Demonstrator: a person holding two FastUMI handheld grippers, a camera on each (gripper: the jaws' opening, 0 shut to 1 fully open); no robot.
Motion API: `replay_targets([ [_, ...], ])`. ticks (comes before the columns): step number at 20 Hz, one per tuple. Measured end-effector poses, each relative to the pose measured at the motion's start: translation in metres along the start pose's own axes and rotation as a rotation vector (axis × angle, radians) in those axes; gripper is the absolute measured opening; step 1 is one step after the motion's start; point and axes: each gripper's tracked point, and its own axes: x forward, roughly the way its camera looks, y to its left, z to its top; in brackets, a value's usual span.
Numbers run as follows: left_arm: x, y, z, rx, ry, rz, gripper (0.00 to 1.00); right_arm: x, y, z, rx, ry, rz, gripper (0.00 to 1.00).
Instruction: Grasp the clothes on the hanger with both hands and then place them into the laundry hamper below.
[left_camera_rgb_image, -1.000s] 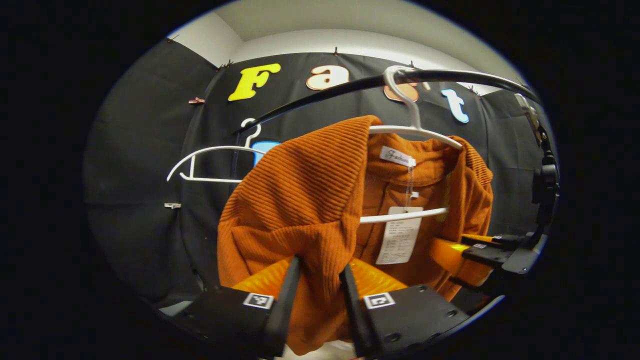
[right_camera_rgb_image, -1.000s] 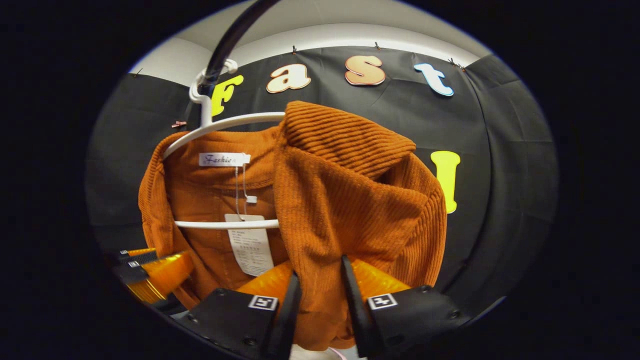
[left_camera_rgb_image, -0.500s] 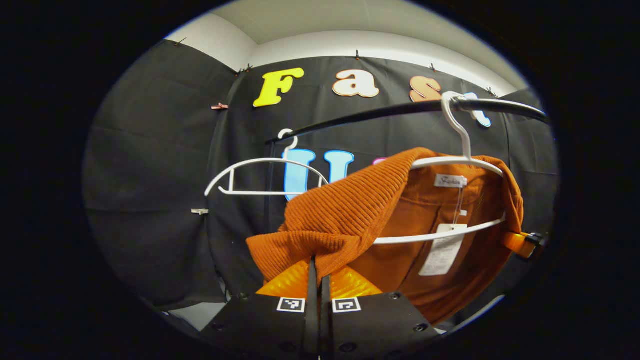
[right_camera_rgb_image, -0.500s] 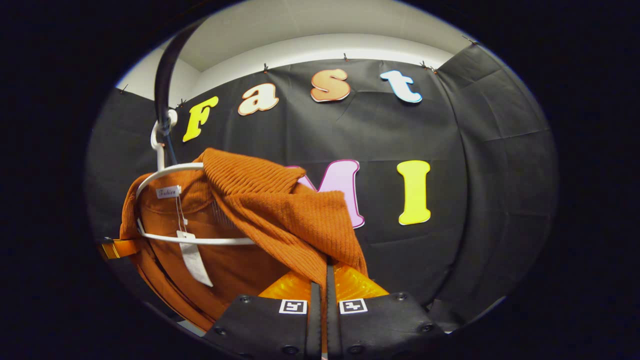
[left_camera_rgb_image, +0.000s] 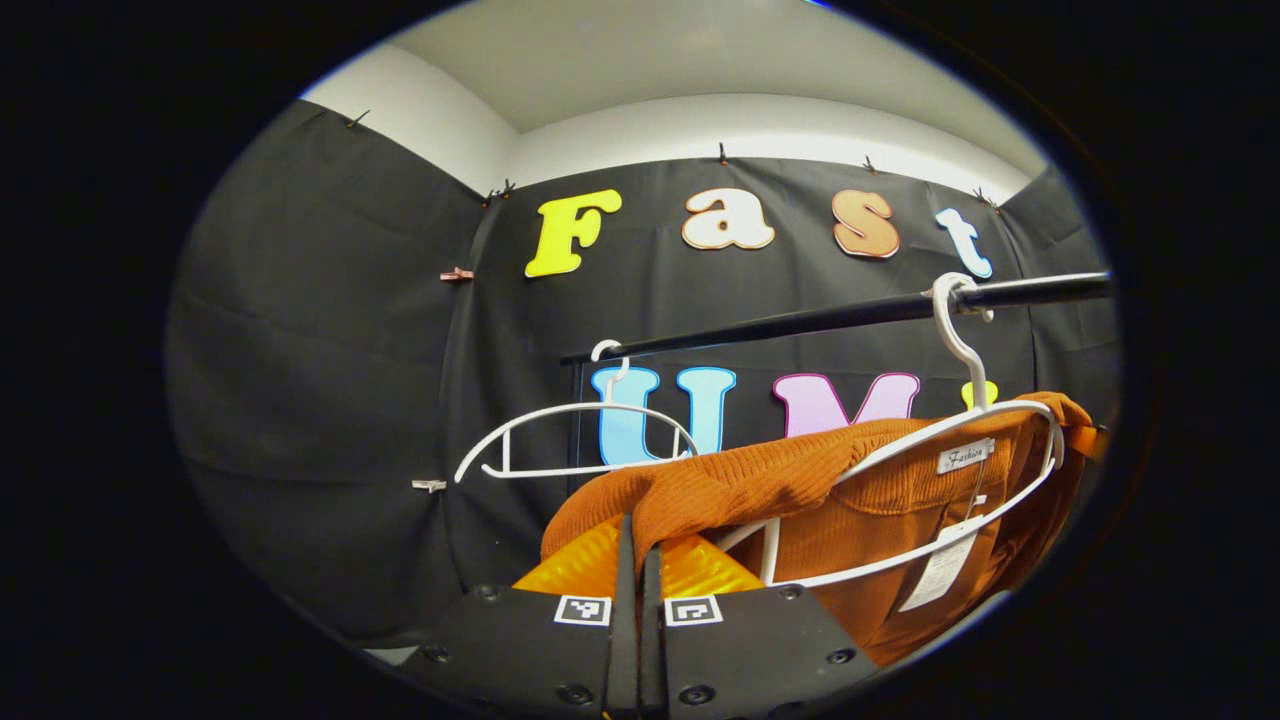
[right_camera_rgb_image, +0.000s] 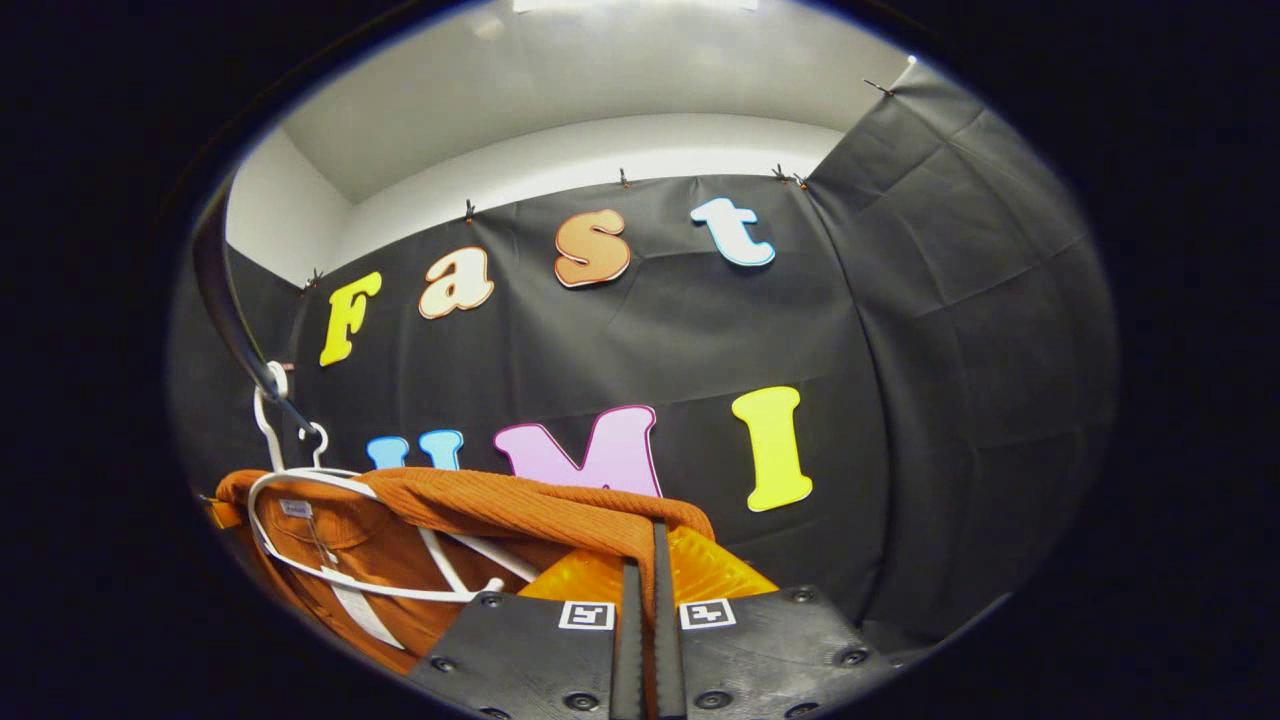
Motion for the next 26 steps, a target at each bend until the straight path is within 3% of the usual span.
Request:
replay_targets([
  [2,0.009,0.000,-0.013,-0.009,0.021,-0.016,0.06,0.007,0.005,-0.016,-0.024,0.036,0.011,0.09],
  [3,0.009,0.000,-0.019,-0.010,0.030,-0.022,0.06,0.010,0.005,-0.023,-0.030,0.051,0.015,0.14],
  [4,0.012,0.001,-0.024,-0.008,0.040,-0.022,0.06,0.014,0.004,-0.032,-0.037,0.071,0.015,0.09],
  [8,0.022,0.013,-0.060,-0.026,0.127,0.008,0.05,0.011,0.004,-0.075,-0.054,0.169,0.027,0.09],
  [9,0.022,0.014,-0.069,-0.052,0.152,0.008,0.05,0.008,0.007,-0.085,-0.059,0.186,0.035,0.14],
  [10,0.021,0.013,-0.078,-0.074,0.179,0.001,0.05,0.004,0.012,-0.094,-0.061,0.205,0.046,0.09],
  [13,0.007,0.013,-0.108,-0.061,0.247,0.002,0.05,-0.008,0.025,-0.116,-0.078,0.249,0.074,0.10],
  [24,-0.041,-0.038,-0.141,-0.048,0.351,-0.135,0.05,-0.058,0.081,-0.157,-0.041,0.386,0.195,0.10],
  [25,-0.046,-0.044,-0.143,-0.049,0.356,-0.149,0.05,-0.065,0.089,-0.161,-0.037,0.398,0.211,0.13],
  [26,-0.049,-0.050,-0.144,-0.047,0.361,-0.163,0.06,-0.071,0.097,-0.163,-0.039,0.411,0.230,0.10],
])
